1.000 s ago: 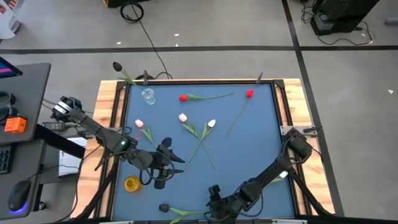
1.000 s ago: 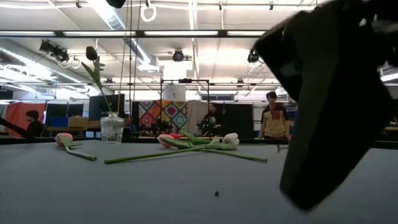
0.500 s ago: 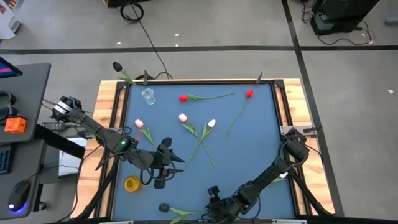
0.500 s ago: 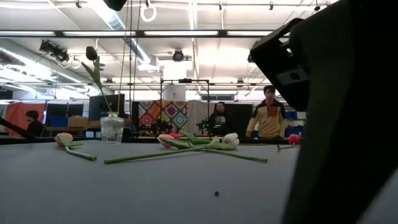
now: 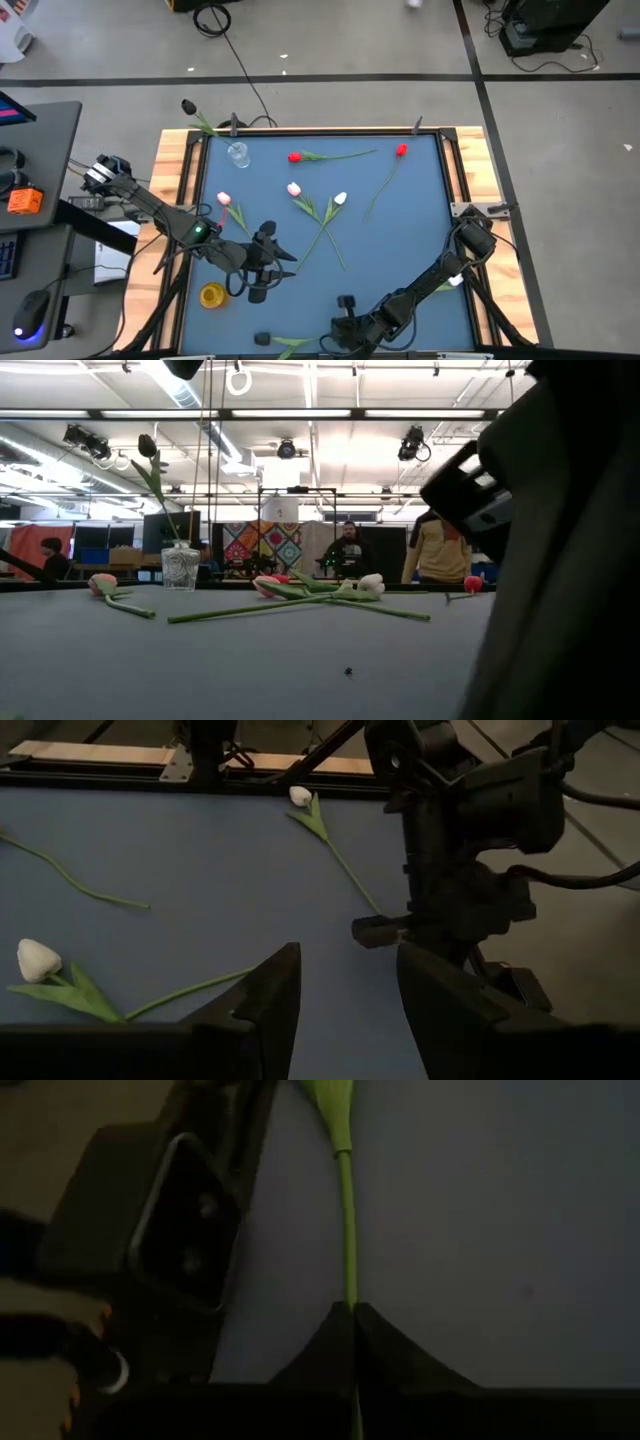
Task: Sort flowers into vase by color
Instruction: Put the black tulip into the transparent vase
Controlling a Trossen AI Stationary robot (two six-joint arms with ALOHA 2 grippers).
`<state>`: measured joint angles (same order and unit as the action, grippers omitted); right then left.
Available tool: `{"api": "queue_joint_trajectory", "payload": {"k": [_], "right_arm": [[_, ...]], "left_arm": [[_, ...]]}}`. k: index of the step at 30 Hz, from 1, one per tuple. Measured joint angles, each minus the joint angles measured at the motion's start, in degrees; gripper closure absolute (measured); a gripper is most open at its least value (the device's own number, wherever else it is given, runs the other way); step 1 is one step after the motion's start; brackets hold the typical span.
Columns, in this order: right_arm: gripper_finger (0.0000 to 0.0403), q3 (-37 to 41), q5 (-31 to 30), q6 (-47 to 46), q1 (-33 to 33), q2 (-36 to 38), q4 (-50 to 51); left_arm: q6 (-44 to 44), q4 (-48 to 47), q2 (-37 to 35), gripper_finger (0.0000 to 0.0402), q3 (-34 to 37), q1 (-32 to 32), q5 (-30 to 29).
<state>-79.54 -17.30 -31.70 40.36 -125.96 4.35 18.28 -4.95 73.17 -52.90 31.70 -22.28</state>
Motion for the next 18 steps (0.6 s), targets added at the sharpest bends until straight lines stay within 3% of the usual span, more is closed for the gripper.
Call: {"api": "queue_joint_trajectory", "payload": {"k": [7,18], "right_arm": [[0.04,0.17,-13.47,-12.89,-0.6,2.76,9.38],[0.0402,0.17,-28.77,-32.53,-1.92,7.54,26.08]], "left_arm": [[4.2,0.71,-0.04,0.023,0.0,0.02,0.01],[6.59,1.36,-0.06,0.023,0.0,0.17,-0.36]]}}
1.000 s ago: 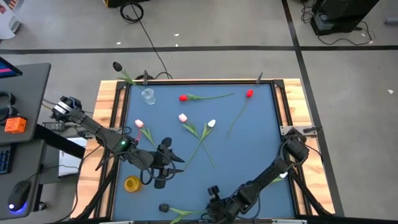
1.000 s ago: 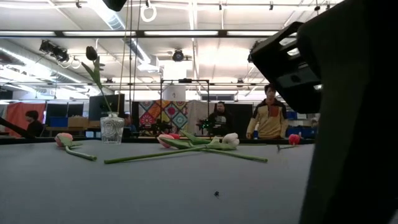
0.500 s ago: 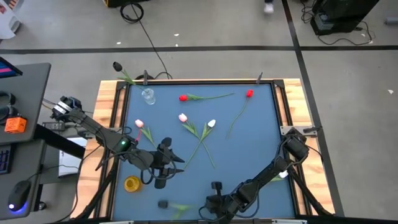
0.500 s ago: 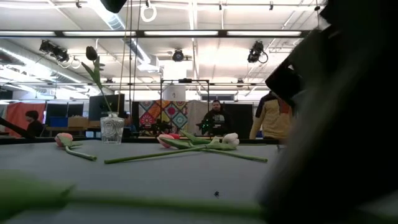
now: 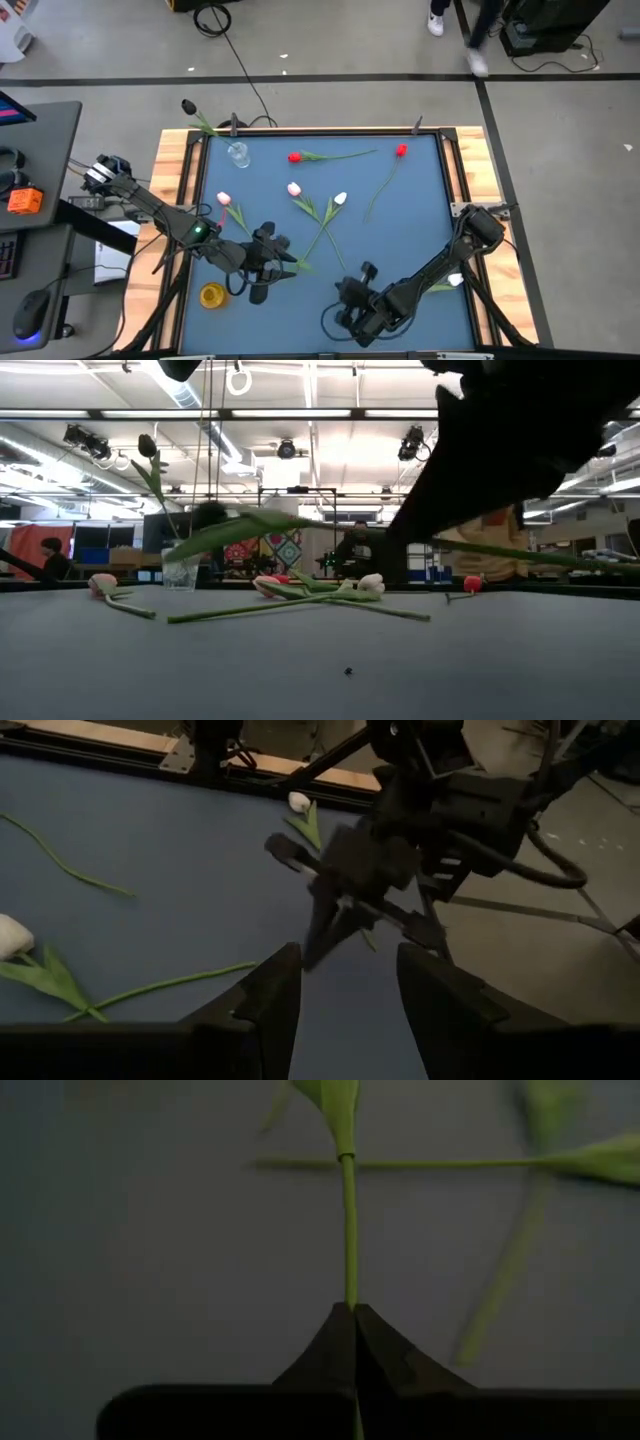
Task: Sort flowers into vase by color
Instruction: Put the black tulip into the transparent vase
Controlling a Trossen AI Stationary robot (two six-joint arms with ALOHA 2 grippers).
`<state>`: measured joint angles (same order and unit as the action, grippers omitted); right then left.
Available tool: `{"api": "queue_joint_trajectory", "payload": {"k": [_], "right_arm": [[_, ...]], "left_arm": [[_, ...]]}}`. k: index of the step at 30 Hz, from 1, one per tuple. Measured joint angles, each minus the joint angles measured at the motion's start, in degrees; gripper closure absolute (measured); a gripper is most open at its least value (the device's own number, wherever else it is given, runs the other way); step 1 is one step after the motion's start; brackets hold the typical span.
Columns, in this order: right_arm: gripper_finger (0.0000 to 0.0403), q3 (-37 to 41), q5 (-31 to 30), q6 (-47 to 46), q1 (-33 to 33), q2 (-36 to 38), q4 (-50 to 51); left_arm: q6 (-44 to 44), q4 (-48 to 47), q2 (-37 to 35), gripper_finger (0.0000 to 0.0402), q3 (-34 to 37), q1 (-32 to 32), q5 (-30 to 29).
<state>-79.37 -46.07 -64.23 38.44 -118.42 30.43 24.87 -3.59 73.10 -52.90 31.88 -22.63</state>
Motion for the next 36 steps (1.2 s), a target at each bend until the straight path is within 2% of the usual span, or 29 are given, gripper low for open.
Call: {"api": "queue_joint_trajectory", "payload": {"k": [6,11,17,24,28,31,33,36], "right_arm": [[0.0402,0.0,-10.29,-10.66,-0.12,3.25,9.92],[0.0402,0.0,-17.51,-8.46,-0.16,6.2,11.8],[0.0402,-0.02,-26.17,-6.06,-0.38,9.51,11.59],[0.0403,-0.04,-34.53,-5.98,-0.34,14.23,10.54],[0.0403,-0.04,-37.09,-3.79,-0.8,16.79,9.8],[0.0403,-0.04,-36.97,1.91,-1.86,18.24,7.18],[0.0403,-0.04,-34.88,7.52,-2.83,18.72,3.8],[0.0403,-0.04,-28.05,19.99,-4.56,19.33,-4.8]], "left_arm": [[3.04,-0.05,-0.07,0.023,0.0,-0.06,-5.83],[6.9,-0.04,-0.13,0.023,0.0,-1.48,-12.49],[7.55,1.02,-0.13,0.023,0.0,-5.41,-13.1],[2.55,10.94,-0.13,0.023,-0.01,-7.54,-9.43],[-0.82,16.73,-0.13,0.023,-0.02,-8.33,-7.26],[-2.04,19.57,0.02,0.023,-0.02,-8.92,-4.66],[-3.2,20.75,0.09,0.023,-0.02,-8.96,-4.6],[-5.04,21.76,0.1,0.023,-0.02,-9.39,-4.6]]}}
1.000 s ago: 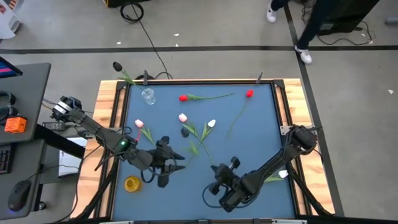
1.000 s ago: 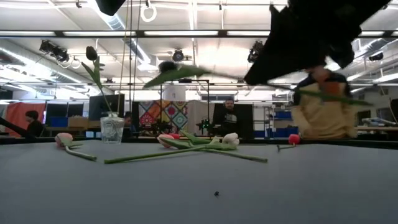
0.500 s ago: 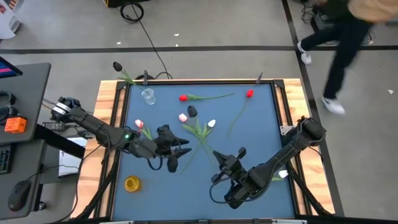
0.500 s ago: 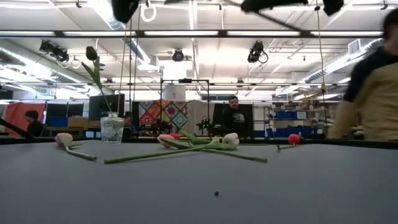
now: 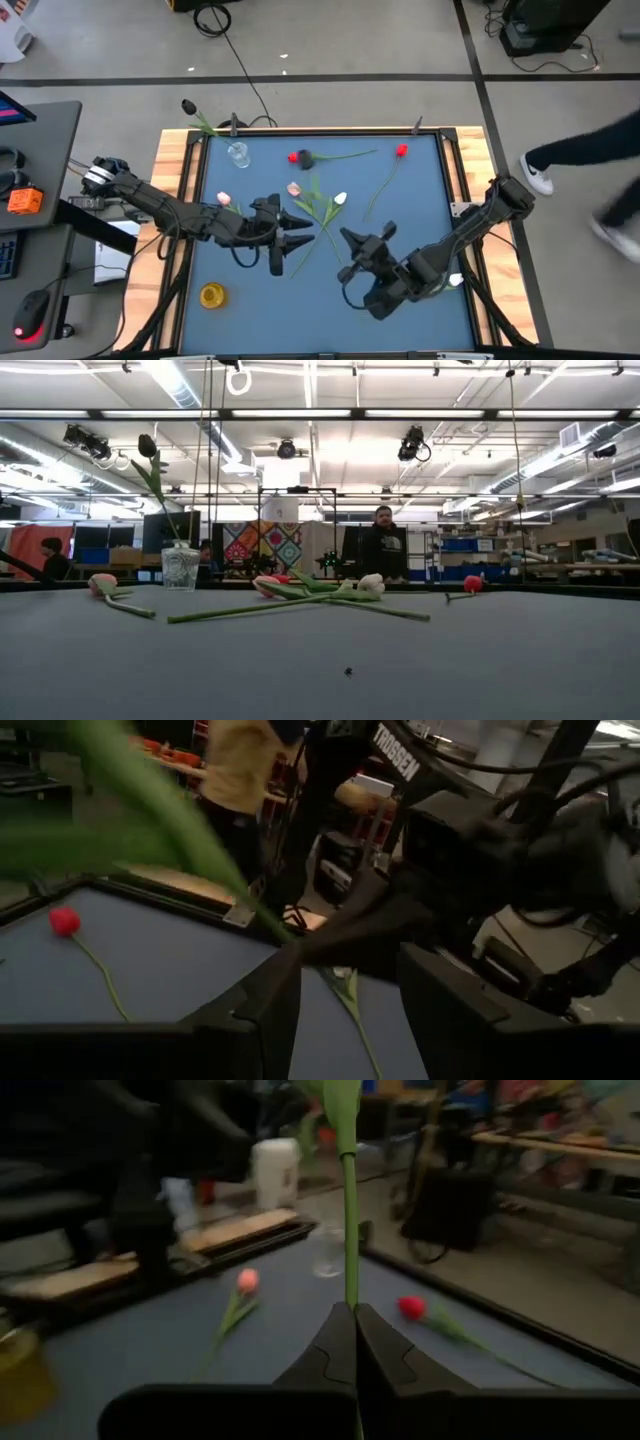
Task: Sort flowers into vase by color
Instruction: Put the black tulip into the transparent vase
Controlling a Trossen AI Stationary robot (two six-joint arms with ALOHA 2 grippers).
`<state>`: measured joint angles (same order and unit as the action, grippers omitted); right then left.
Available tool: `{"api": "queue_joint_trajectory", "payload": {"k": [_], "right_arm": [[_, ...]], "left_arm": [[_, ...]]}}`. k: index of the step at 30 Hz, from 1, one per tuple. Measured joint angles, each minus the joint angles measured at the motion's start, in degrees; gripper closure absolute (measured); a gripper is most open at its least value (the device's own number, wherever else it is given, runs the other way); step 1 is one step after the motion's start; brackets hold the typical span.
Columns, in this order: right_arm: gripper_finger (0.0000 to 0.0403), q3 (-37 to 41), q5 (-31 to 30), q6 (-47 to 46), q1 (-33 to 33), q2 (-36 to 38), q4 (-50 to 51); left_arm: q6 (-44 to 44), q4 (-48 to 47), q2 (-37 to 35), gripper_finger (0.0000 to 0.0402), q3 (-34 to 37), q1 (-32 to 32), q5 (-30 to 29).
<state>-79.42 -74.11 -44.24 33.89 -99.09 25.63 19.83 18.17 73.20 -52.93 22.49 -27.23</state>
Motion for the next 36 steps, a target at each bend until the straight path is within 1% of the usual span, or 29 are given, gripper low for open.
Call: {"api": "queue_joint_trajectory", "payload": {"k": [1,3,5,6,8,10,12,15,17,20,23,25,27,30,32,34,36], "right_arm": [[0.0403,0.0,1.75,4.72,-0.41,0.13,-4.11],[0.0403,0.0,2.77,13.17,-0.97,0.22,-12.17],[0.0403,-0.02,3.04,19.73,-1.42,0.36,-18.45],[0.0403,-0.02,3.38,21.83,-1.56,0.58,-20.08],[0.0403,-0.04,3.68,22.98,-1.86,0.99,-20.97],[0.0403,-0.04,4.34,22.14,-2.17,1.45,-20.73],[0.0403,0.13,7.61,22.48,-2.88,2.38,-20.78],[0.0403,0.89,13.68,25.98,-4.41,4.89,-21.56],[0.0403,1.95,17.68,28.92,-5.73,6.93,-23.87],[0.0403,4.57,22.34,30.92,-7.83,10.46,-27.28],[0.0403,10.39,24.71,29.81,-9.66,14.56,-29.71],[0.0403,17.33,26.08,27.09,-10.46,17.43,-34.48],[0.0403,25.91,28.55,25.57,-10.93,19.87,-44.7],[0.0403,38.32,37.54,26.18,-11.54,22.19,-66.18],[0.0403,43.9,42.74,26.02,-12.03,22.49,-77.65],[0.0403,47.15,43.95,25.98,-12.06,22.41,-83.7],[0.0403,48.4,45.14,26.17,-12.21,22.41,-85.74]], "left_arm": [[-0.07,0.2,0.01,0.023,0.0,-0.24,0.07],[-0.1,0.67,0.01,0.023,0.0,-0.57,0.05],[-0.11,1.01,0.01,0.023,0.0,-0.64,-0.01],[-0.11,0.97,0.01,0.023,0.0,-0.62,0.0],[-0.11,0.85,0.01,0.023,0.0,-0.48,0.05],[-0.11,0.9,0.01,0.023,0.0,-0.02,0.05],[-0.11,0.84,0.01,0.023,0.0,0.34,-0.02],[-0.12,0.48,0.01,0.023,0.0,0.63,-0.71],[-0.19,0.27,0.01,0.023,0.0,0.63,-0.9],[-1.48,0.25,0.01,0.023,0.0,0.61,-1.21],[-1.59,0.25,0.01,0.023,0.0,0.56,-1.3],[-1.57,0.27,0.01,0.023,0.0,0.56,-1.3],[-1.53,0.27,0.01,0.023,0.0,0.56,-1.3],[-1.2,0.31,0.01,0.023,0.0,0.84,-1.3],[-1.56,0.54,0.01,0.023,0.0,0.88,-1.28],[-2.77,0.68,0.01,0.023,0.0,0.74,-1.21],[-3.85,1.01,0.01,0.023,0.0,0.12,-1.17]]}}
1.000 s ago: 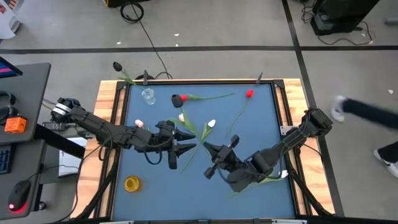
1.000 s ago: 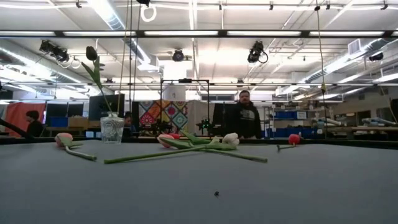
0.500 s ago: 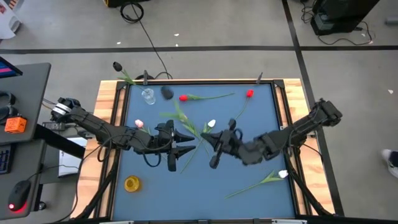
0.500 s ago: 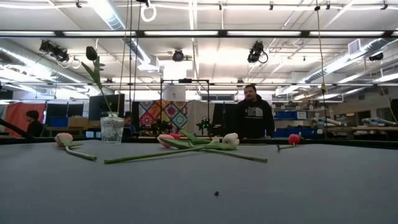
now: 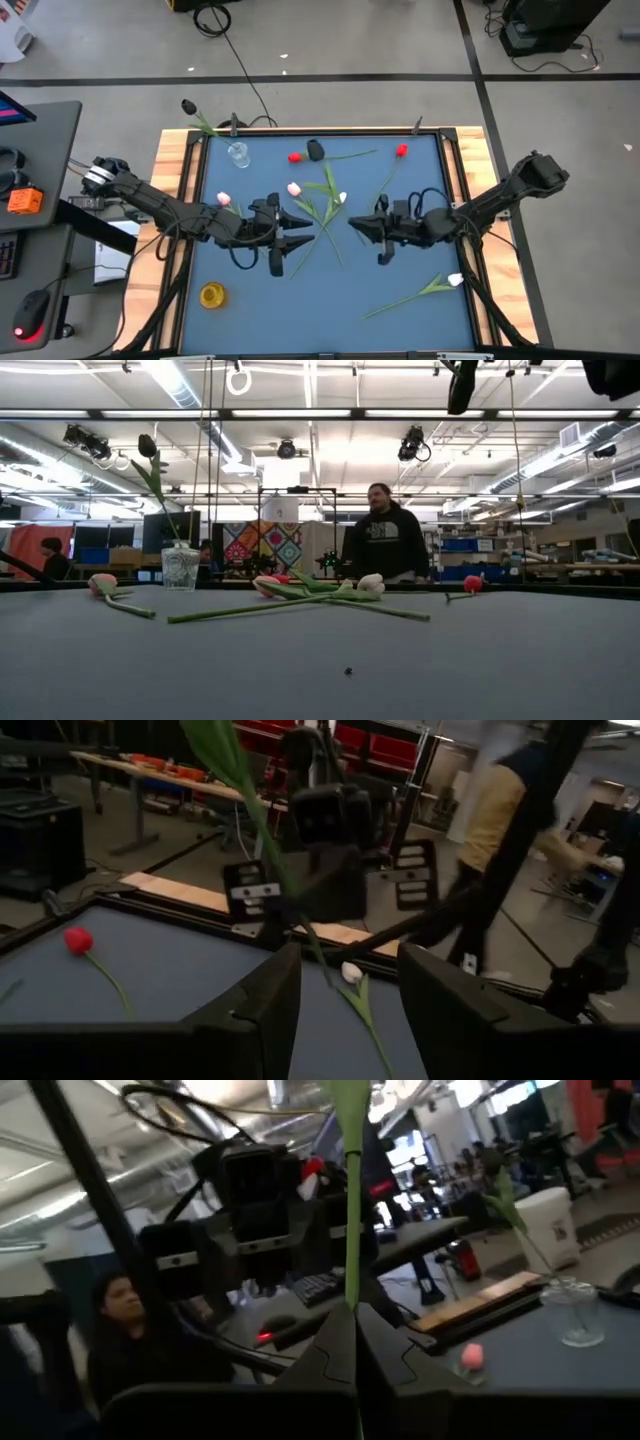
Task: Sort flowers into vase by color
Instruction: Put the black tulip into the transparent vase
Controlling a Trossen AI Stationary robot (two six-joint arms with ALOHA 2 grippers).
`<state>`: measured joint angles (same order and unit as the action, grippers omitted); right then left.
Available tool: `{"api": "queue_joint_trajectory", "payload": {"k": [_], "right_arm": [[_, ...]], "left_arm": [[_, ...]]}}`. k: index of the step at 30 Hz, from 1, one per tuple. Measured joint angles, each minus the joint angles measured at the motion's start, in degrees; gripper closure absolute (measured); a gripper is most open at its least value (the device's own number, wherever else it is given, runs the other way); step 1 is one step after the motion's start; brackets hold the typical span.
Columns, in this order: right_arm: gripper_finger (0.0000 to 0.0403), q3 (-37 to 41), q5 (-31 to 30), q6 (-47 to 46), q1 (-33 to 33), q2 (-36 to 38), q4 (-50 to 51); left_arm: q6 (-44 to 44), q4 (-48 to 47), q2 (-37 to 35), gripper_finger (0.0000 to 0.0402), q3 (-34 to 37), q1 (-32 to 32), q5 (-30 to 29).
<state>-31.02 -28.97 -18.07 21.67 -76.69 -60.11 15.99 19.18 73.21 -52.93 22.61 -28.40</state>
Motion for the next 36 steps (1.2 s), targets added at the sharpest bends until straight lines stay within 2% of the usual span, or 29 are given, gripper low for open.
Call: {"api": "queue_joint_trajectory", "payload": {"k": [5,10,12,15,24,30,33,36], "right_arm": [[0.0403,-0.48,6.96,0.44,-1.31,0.0,-0.38],[0.0402,-0.51,13.04,0.73,-3.52,0.0,-1.35],[0.0401,-0.51,15.51,0.0,-4.54,0.0,-1.34],[0.0401,-0.51,16.02,0.1,-5.28,0.0,-1.65],[0.04,-0.51,16.7,2.65,-7.57,0.0,-1.72],[0.0399,-0.51,16.75,2.63,-8.03,-0.02,-1.11],[0.0399,-0.51,16.7,2.39,-8.05,-0.02,-1.0],[0.0397,-0.51,16.5,1.11,-8.09,-0.02,-0.06]], "left_arm": [[1.09,2.39,0.88,0.023,0.0,-4.37,0.85],[1.15,10.71,3.68,0.023,-0.01,-9.15,8.69],[1.14,11.57,4.37,0.023,-0.02,-9.81,10.16],[0.75,13.73,5.3,0.023,0.0,-10.22,11.22],[-0.09,28.34,11.0,0.023,0.0,-12.21,13.66],[0.73,29.94,12.41,0.0233,-0.51,-13.19,14.68],[0.61,30.12,12.28,0.0256,-0.96,-13.97,14.67],[-0.17,30.25,12.31,0.0308,-0.96,-14.49,14.77]]}}
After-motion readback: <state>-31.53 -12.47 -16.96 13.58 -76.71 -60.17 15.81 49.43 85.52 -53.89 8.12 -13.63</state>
